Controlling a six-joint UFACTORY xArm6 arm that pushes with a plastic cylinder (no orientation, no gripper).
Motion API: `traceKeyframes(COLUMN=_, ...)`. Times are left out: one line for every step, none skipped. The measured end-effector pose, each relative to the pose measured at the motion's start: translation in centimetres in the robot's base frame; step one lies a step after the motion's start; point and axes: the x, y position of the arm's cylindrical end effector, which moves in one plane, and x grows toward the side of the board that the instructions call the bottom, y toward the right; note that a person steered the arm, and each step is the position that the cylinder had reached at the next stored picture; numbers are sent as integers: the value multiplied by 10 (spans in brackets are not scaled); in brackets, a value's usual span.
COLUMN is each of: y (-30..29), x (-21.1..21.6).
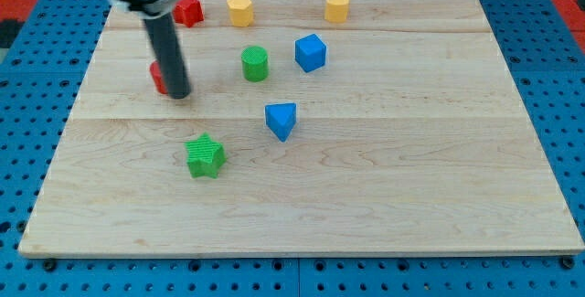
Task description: Place the red circle at the top left side of green circle
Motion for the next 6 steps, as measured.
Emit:
traceKeyframes(y=-34, x=3)
traceKeyframes(y=-35, x=-9)
traceKeyframes(y=-53, x=-26)
traceKeyframes(y=-58, x=-37)
traceKeyframes(y=35, x=-53)
traceKeyframes(y=100, x=-67)
